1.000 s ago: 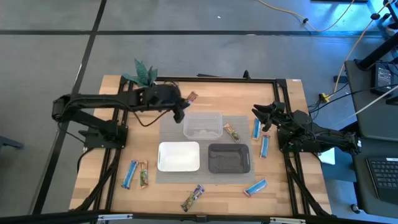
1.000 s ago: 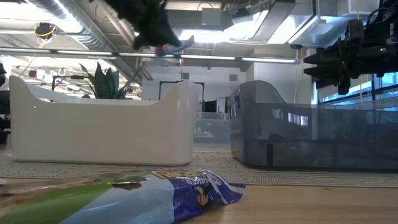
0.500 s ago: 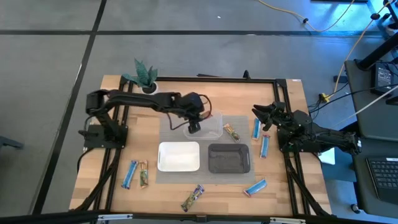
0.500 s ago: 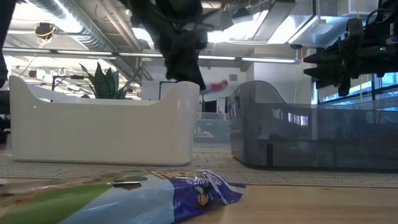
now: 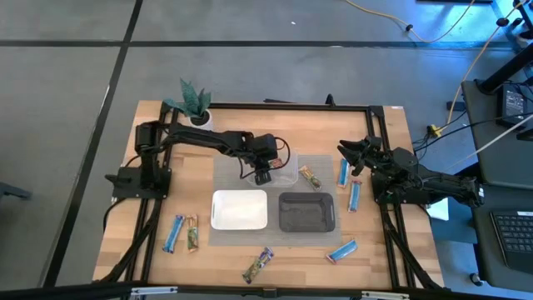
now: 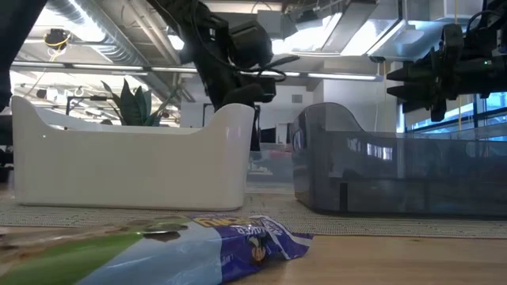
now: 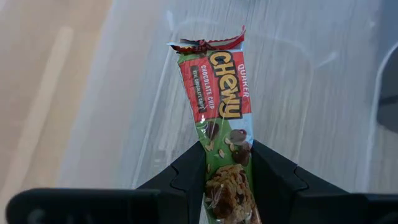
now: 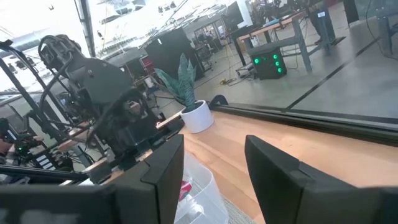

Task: Pick and place Granola Bars by type
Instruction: Put the top left red granola bar into the transparent bin

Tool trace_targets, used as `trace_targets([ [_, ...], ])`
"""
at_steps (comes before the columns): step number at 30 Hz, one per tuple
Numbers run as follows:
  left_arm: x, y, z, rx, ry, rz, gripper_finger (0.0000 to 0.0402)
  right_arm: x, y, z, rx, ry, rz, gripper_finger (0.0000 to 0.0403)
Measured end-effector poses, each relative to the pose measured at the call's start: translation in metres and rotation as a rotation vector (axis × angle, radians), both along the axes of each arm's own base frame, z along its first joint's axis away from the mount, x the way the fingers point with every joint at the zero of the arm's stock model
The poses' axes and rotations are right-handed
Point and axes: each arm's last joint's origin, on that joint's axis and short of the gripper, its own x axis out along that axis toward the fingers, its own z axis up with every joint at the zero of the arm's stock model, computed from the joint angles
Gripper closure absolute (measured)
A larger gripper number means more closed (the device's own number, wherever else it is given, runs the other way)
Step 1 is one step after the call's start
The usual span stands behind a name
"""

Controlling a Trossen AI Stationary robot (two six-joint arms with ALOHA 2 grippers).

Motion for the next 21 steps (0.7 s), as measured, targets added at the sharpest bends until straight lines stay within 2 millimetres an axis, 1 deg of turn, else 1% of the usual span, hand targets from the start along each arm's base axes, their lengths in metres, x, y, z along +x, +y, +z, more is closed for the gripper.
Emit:
trace_targets([
  [5, -0.0001, 0.0002, -0.0003, 0.000, 0.001, 0.002, 0.0298, 0.0000, 0.0000, 0.0000, 0.025, -0.013, 0.002, 0.0229],
  [21, -0.0003, 0.0002, 0.0002, -0.006, 0.000, 0.020, 0.0296, 0.0000, 0.0000, 0.0000, 0.026, -0.014, 0.002, 0.0229],
])
